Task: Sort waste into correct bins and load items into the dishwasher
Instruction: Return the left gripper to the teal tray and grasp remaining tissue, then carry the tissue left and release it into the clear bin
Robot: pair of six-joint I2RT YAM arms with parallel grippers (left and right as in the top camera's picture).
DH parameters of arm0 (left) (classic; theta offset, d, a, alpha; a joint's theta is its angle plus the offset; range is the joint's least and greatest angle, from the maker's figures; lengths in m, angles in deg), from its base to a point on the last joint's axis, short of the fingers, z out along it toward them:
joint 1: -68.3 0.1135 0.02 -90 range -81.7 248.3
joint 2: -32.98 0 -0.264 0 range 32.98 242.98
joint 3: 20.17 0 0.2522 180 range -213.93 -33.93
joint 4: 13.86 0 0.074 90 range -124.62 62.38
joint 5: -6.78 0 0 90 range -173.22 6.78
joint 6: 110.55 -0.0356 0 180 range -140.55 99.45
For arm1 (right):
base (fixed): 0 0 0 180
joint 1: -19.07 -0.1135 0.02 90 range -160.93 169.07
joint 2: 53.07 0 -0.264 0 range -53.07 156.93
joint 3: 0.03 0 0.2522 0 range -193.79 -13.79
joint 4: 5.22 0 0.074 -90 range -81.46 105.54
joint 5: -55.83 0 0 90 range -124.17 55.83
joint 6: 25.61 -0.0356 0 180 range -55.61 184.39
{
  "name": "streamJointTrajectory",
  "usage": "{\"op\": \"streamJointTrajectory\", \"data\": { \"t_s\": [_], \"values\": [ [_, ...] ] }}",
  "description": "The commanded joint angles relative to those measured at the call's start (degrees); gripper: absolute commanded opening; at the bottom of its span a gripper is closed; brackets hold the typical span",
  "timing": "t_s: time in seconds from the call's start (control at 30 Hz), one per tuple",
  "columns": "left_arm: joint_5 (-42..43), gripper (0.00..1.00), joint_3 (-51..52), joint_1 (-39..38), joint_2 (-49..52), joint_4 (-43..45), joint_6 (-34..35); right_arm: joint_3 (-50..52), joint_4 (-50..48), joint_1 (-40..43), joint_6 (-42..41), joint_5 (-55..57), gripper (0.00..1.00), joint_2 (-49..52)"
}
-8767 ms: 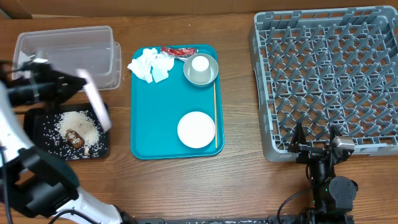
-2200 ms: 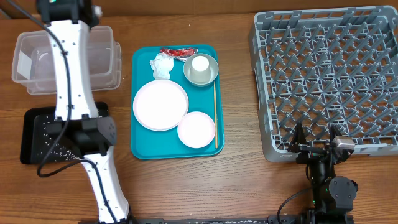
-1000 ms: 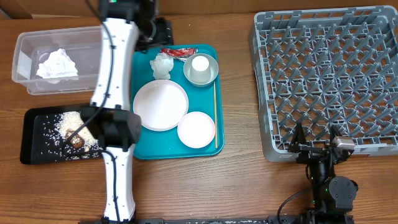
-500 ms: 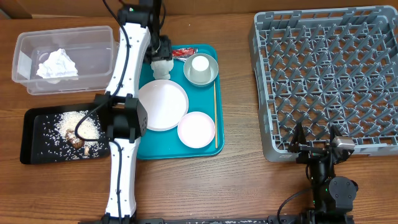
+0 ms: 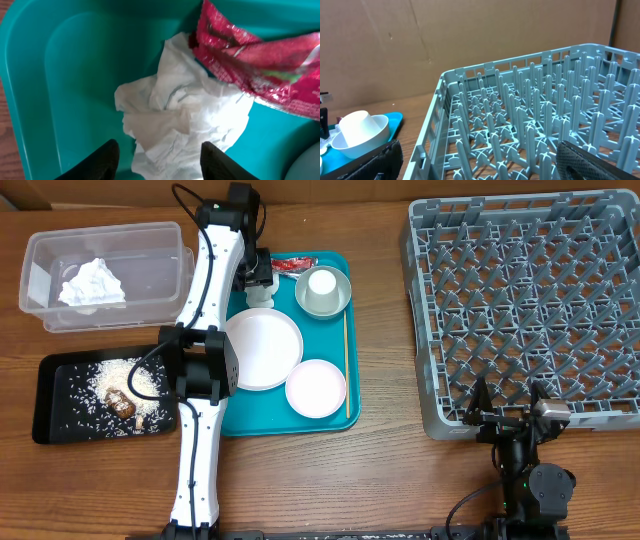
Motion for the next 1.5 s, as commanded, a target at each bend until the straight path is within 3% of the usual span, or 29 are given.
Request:
{"op": "streamJointTrajectory", "data": {
  "t_s": [0.0,0.2,0.27,0.33,0.47,0.5,1.03,1.3,1.47],
  "values": [
    [-0.8,0.54,-0.1,0.0,1.9,0.3,0.4,0.6,-0.3,0.1,0.0,-0.3,1.0,-0.5],
    [-0.7,0.55,-0.1,-0.1,3.9,0.3,0.5,0.6,-0.3,0.1,0.0,-0.3,1.0,-0.5],
    [-0.8,0.51,-0.1,-0.1,4.0,0.5,0.5,0.6,-0.3,0.1,0.0,-0.3,1.0,-0.5],
    [-0.8,0.41,-0.2,-0.1,3.8,0.6,0.5,0.6,-0.3,0.1,0.0,-0.3,1.0,-0.5],
    [-0.8,0.06,-0.9,0.2,2.8,0.1,0.5,0.6,-0.3,0.1,0.0,-0.3,1.0,-0.5],
    [-0.8,0.04,-1.2,0.2,2.5,-0.1,0.5,0.6,-0.3,0.1,0.0,-0.3,1.0,-0.5],
    [-2.0,0.04,-9.7,0.5,-11.7,-7.4,-1.0,0.6,-0.3,0.1,0.0,-0.3,1.0,-0.5],
    [-18.1,0.04,-9.7,4.0,-17.7,-4.7,1.4,0.6,-0.3,0.1,0.0,-0.3,1.0,-0.5],
    [-20.1,0.04,-8.2,10.1,-17.5,-1.7,4.7,0.6,-0.3,0.1,0.0,-0.3,1.0,-0.5]
  ]
}}
